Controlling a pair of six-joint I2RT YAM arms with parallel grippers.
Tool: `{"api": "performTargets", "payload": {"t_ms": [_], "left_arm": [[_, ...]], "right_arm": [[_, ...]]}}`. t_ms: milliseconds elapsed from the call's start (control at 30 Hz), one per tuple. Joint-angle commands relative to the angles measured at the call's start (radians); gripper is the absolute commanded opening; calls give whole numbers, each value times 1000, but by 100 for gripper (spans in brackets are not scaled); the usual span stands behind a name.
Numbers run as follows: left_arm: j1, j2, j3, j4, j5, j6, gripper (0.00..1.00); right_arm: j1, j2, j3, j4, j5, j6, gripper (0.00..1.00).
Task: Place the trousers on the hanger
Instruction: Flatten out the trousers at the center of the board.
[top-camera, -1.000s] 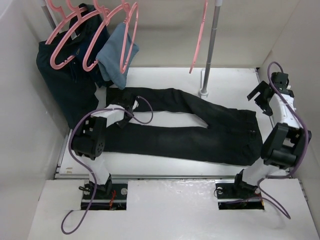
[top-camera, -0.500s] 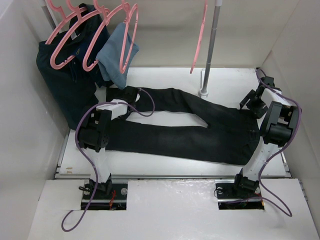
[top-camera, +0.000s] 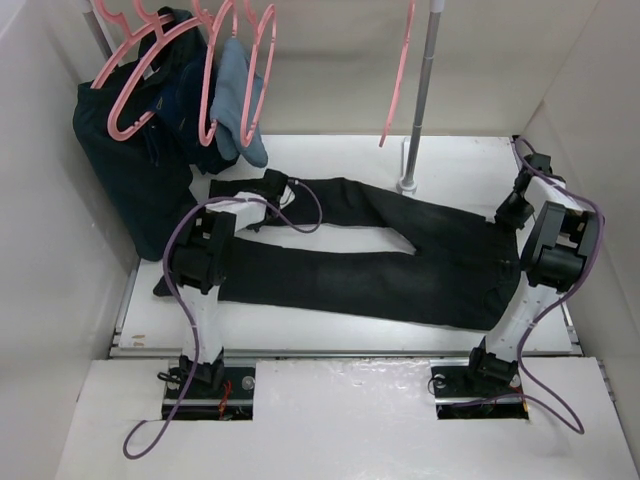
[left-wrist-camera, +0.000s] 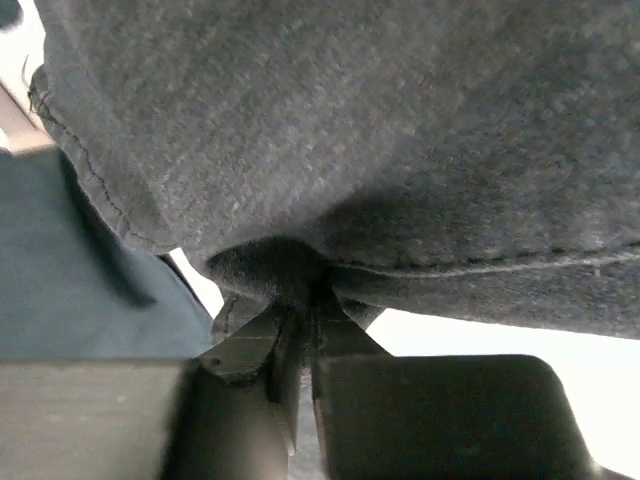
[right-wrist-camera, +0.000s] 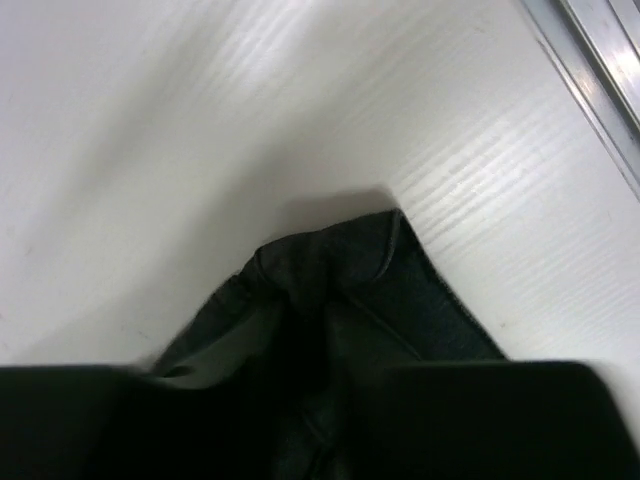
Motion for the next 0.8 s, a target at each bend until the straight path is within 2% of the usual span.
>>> {"api": "performTargets", "payload": {"t_ms": [0, 100, 233, 333, 367, 400, 433, 467, 500, 533, 633, 667, 767], "left_arm": [[32, -67, -92, -77, 21, -18, 0], [91, -188, -209, -77, -15, 21, 0], [180, -330, -353, -75, -82, 121, 0], [204, -403, -396, -182, -6, 182, 0], [195, -419, -396, -198, 42, 183, 11], [186, -434, -405, -209, 68, 183, 42], [175, -457, -381, -218, 99, 161, 53], [166, -457, -353, -233, 135, 119, 65], [166, -468, -274, -274, 222, 95, 81], [166, -468, -228, -293, 264, 72, 92], [213, -445, -62, -314, 367, 0, 92], [247, -413, -25, -327, 367, -17, 91], [258, -345, 62, -327, 315, -52, 90]], "right_arm": [[-38, -5, -16, 26, 45, -8, 19], [-48, -42, -45, 49, 77, -8, 0], [-48, -91, -55, 49, 135, 1, 0], [-48, -124, -55, 58, 146, 1, 2], [-48, -124, -55, 58, 146, 1, 11], [-48, -124, -43, 58, 106, -14, 21], [-48, -124, -42, 58, 92, -24, 29], [-48, -124, -30, 47, 82, -34, 45], [-48, -134, -30, 47, 81, -35, 52], [-48, -153, -20, 38, 81, -44, 61], [-48, -183, -6, 29, 81, -44, 65], [-48, -193, 11, 18, 81, -53, 67], [-48, -205, 63, 3, 81, -53, 74]]}}
